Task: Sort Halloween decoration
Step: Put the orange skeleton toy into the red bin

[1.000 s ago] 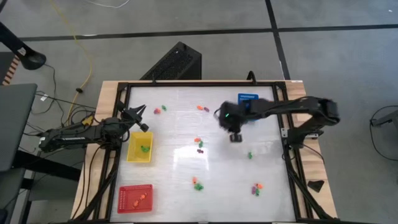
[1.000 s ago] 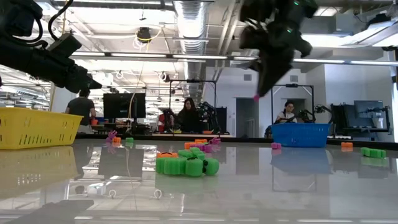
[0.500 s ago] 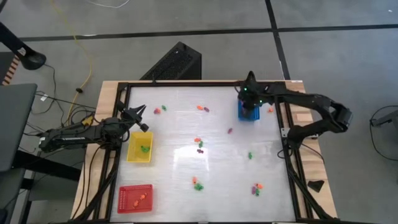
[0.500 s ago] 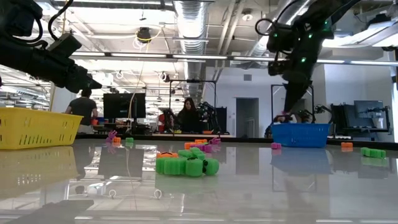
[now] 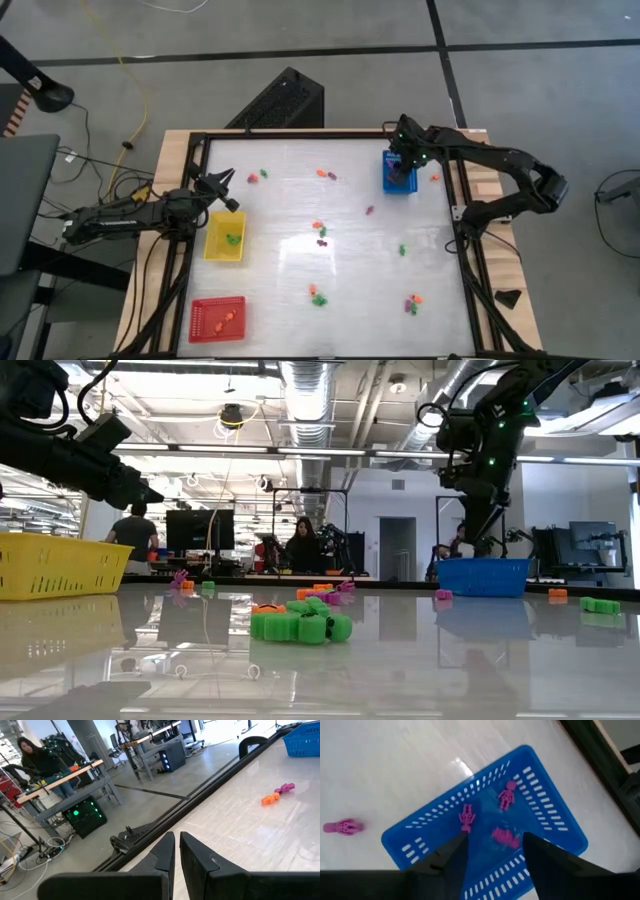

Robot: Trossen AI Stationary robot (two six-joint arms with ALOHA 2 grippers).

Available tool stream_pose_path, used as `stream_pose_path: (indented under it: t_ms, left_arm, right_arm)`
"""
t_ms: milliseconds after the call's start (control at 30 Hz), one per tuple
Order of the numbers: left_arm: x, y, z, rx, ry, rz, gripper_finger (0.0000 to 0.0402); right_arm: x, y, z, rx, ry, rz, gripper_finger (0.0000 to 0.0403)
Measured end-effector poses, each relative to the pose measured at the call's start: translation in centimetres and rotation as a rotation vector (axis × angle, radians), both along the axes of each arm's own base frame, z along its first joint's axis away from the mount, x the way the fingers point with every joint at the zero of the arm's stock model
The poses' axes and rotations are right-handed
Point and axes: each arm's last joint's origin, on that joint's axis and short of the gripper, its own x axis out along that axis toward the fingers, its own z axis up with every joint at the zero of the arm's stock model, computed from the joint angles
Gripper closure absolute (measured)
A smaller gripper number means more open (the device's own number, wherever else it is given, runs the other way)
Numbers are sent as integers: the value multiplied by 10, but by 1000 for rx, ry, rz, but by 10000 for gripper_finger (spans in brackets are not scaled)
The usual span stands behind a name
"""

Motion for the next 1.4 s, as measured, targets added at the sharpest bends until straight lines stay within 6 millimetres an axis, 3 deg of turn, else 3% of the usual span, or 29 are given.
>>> stream_pose_path:
  t_ms: [233,500,633,733,867,1033,1200,1400]
  left_arm:
    - [0,0,0,0,0,0,384]
    - [0,0,0,0,0,1,384]
    - [0,0,0,0,0,0,384]
    - [0,0,0,0,0,0,384]
    - [0,0,0,0,0,0,384]
    - [0,0,0,0,0,0,384]
    - [0,0,0,0,0,0,384]
    - [0,0,0,0,0,0,384]
  right_arm:
    - [22,27,1,123,-111,159,171]
    - [78,104,9,94,-319,469,186]
    - [112,146,2,-18,-428,610,191]
    - [137,164,-11,-124,-512,612,193]
    - [166,165,-41,-213,-563,585,196]
    - [189,148,-68,-213,-523,534,196]
    - [198,140,-94,-175,-459,507,196]
    - [201,147,-102,-150,-453,532,196]
